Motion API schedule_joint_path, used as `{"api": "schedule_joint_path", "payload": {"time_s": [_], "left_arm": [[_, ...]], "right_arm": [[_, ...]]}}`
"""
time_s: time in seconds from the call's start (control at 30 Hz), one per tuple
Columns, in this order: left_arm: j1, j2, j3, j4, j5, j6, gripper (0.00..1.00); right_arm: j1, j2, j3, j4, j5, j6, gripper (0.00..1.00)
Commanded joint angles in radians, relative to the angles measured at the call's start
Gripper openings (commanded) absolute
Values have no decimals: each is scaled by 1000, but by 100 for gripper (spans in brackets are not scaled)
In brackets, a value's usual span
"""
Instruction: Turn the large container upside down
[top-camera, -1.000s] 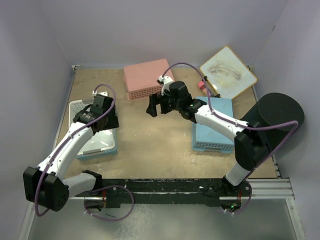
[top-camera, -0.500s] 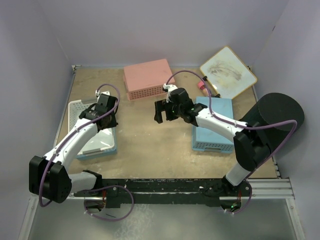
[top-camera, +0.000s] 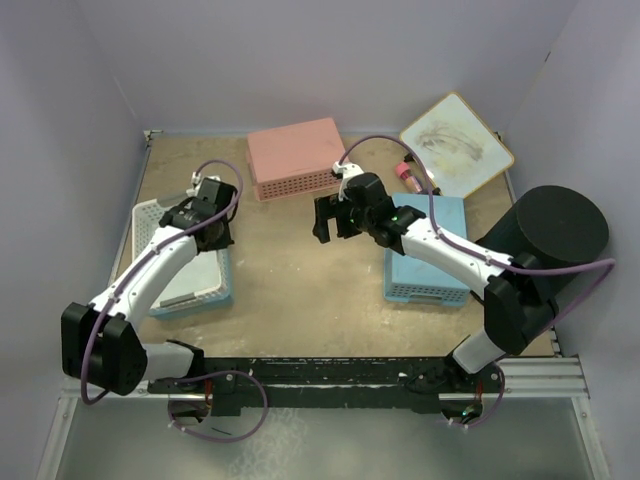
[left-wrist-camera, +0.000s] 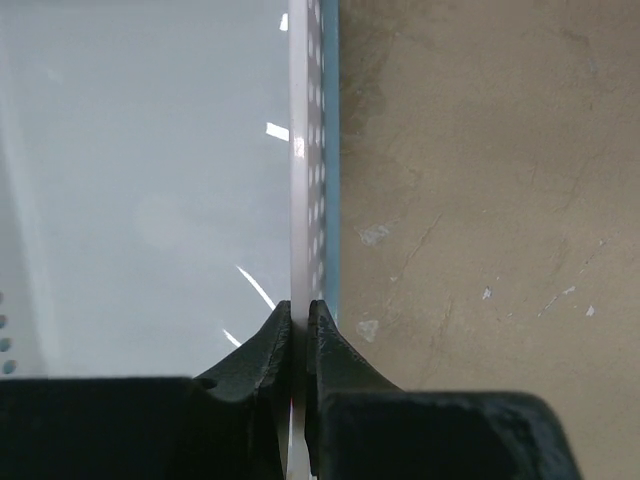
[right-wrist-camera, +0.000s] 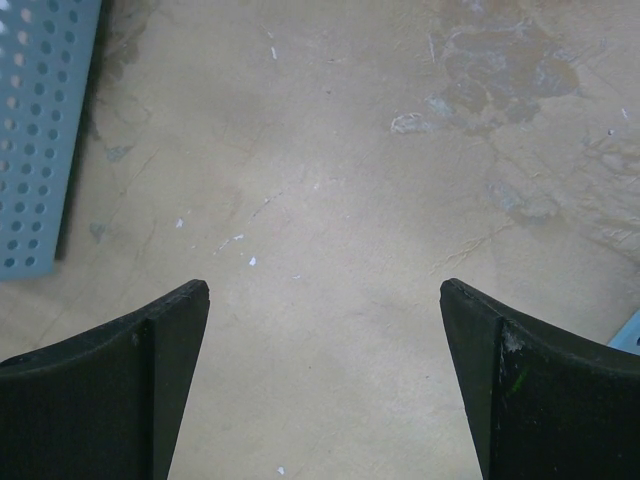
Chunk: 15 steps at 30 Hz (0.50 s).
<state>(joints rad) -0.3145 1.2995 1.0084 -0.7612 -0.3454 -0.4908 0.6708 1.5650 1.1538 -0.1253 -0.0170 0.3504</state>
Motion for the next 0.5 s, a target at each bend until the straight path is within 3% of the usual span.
{"api": "schedule_joint_path", "payload": {"time_s": [0.0,0.23,0.37,0.47], "left_arm": [[3,-73,185,-81,-121,83,0],[3,-84,466,-235,-258,148,0],[3,-87,588,-251,-182,154,0],[3,-80,636,-232,-13,133,0]], "right_arm": [[-5,-40,2,3,29,-9,100],[-5,-36,-1,13,36,15,100],[-8,-54,-6,-5,90,10,100],[-8,-81,-11,-36,146,0,100]]}}
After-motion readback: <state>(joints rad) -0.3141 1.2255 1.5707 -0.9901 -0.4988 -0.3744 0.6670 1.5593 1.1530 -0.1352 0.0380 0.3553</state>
